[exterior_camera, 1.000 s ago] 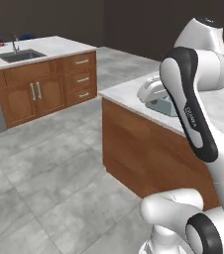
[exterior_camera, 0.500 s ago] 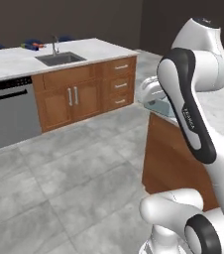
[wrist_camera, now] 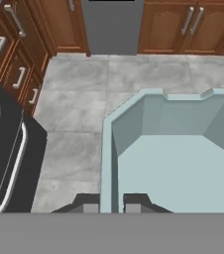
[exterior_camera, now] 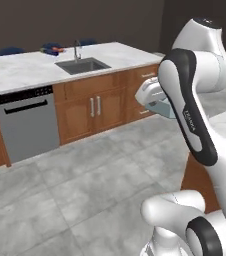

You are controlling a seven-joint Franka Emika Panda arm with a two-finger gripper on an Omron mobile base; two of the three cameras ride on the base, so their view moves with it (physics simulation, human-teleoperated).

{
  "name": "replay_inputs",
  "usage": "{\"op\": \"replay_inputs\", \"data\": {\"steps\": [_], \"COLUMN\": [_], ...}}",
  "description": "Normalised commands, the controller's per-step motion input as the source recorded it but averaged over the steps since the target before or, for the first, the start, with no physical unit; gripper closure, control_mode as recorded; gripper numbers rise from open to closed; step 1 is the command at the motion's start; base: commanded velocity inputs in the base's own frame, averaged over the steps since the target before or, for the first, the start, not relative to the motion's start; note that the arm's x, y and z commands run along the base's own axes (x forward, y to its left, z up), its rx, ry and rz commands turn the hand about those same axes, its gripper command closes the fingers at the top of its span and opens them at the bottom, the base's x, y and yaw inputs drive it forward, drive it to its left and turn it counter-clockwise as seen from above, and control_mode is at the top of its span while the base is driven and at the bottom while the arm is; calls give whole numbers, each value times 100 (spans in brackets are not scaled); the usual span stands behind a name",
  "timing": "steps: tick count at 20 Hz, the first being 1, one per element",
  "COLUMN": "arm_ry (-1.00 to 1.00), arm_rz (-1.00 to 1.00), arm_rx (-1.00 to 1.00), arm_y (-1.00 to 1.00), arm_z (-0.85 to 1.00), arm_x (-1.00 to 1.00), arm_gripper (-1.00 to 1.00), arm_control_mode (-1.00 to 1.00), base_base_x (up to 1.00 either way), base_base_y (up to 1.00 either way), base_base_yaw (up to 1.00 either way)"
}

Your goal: Retrieve the tupperware and aluminum foil from the cabinet and place them on the dining counter near the plate with squash and sweet potato to prepare for storing leftovers.

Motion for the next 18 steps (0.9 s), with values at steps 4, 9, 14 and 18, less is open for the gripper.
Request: {"op": "replay_inputs", "data": {"steps": [4, 9, 14, 18], "arm_ry": [0, 0, 0, 0], "arm_rz": [0, 0, 0, 0], "arm_rx": [0, 0, 0, 0], "arm_y": [0, 0, 0, 0], "arm_z": [0, 0, 0, 0], "arm_x": [0, 0, 0, 0], "arm_gripper": [100, 100, 100, 100], "arm_control_mode": [100, 100, 100, 100], "base_base_x": [100, 100, 100, 100], "base_base_y": [12, 17, 33, 39], "base_base_yaw": [-4, -24, -44, -51]}}
